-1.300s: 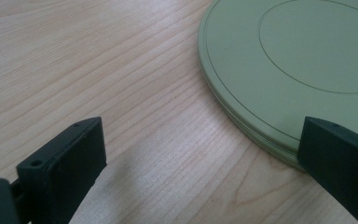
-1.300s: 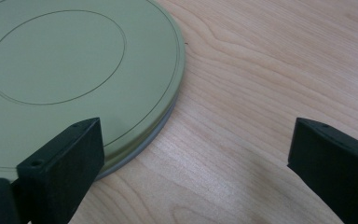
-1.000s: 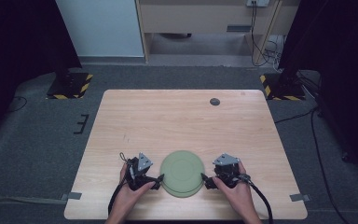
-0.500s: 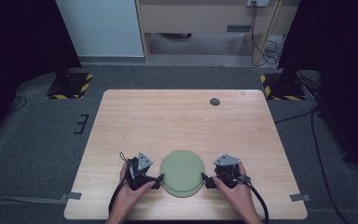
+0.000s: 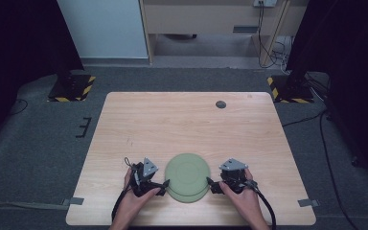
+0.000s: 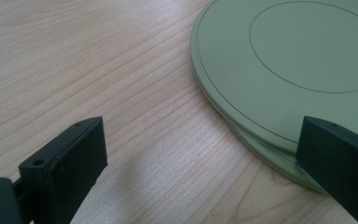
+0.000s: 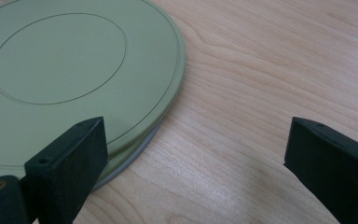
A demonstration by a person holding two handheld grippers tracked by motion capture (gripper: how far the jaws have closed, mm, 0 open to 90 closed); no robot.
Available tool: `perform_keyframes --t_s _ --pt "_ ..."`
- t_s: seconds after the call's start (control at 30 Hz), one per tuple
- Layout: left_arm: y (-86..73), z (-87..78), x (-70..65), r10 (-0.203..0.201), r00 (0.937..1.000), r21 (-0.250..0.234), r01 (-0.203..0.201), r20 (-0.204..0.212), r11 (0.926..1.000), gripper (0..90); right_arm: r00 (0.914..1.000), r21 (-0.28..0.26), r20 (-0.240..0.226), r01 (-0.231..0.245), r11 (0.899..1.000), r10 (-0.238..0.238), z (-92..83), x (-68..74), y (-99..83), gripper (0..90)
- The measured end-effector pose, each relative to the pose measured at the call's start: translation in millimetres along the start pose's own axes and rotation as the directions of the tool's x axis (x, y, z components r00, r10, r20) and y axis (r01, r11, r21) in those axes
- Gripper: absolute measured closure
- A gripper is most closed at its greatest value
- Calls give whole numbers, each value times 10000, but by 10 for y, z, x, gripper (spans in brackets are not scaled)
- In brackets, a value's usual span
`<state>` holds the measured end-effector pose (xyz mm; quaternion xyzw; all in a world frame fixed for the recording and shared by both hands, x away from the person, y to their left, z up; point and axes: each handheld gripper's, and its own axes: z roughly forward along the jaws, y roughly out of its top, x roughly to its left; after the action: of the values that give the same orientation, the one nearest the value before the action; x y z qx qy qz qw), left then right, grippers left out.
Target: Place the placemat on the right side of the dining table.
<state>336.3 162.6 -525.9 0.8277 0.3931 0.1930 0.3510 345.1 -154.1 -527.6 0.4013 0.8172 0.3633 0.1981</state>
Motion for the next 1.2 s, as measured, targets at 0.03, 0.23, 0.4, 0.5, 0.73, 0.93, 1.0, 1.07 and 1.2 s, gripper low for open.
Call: perform_keyframes --t_s 0.03,0.23,0.4,0.5,0.73,0.93,1.0,1.07,1.2 --pt "-1 3 5 -46 10000 4 46 19 10000 8 10000 -25 56 21 10000 -21 3 3 0 46" --pt "16 25 7 -155 9998 -51 154 -160 9999 8 9995 -144 307 -9 9999 14 21 -1 -1 31" --pt "12 13 12 -232 9997 -117 232 -5 9997 29 9996 -148 262 -49 9999 53 16 -2 0 56" --pt "3 -5 -19 -87 9999 -74 88 129 9999 33 10000 2 -83 -30 10000 30 -2 17 -4 69" --pt "9 18 -25 -131 9999 -40 131 29 9999 10 10000 -5 22 54 10000 -54 7 16 -7 44" --pt "24 38 -24 -166 9998 -86 165 -110 9998 9 9999 -74 150 -81 9999 82 32 -4 -3 33" --pt "25 40 -23 -173 9998 -92 171 -120 9998 8 9998 -76 159 -136 9999 138 35 -6 -2 31" --pt "38 55 -5 -216 9997 -102 215 -148 9997 5 9997 -114 172 -177 9998 179 45 -16 -2 30" --pt "32 51 2 -214 9997 -160 212 -83 9996 15 9996 -151 145 -229 9996 231 52 -23 -1 36"
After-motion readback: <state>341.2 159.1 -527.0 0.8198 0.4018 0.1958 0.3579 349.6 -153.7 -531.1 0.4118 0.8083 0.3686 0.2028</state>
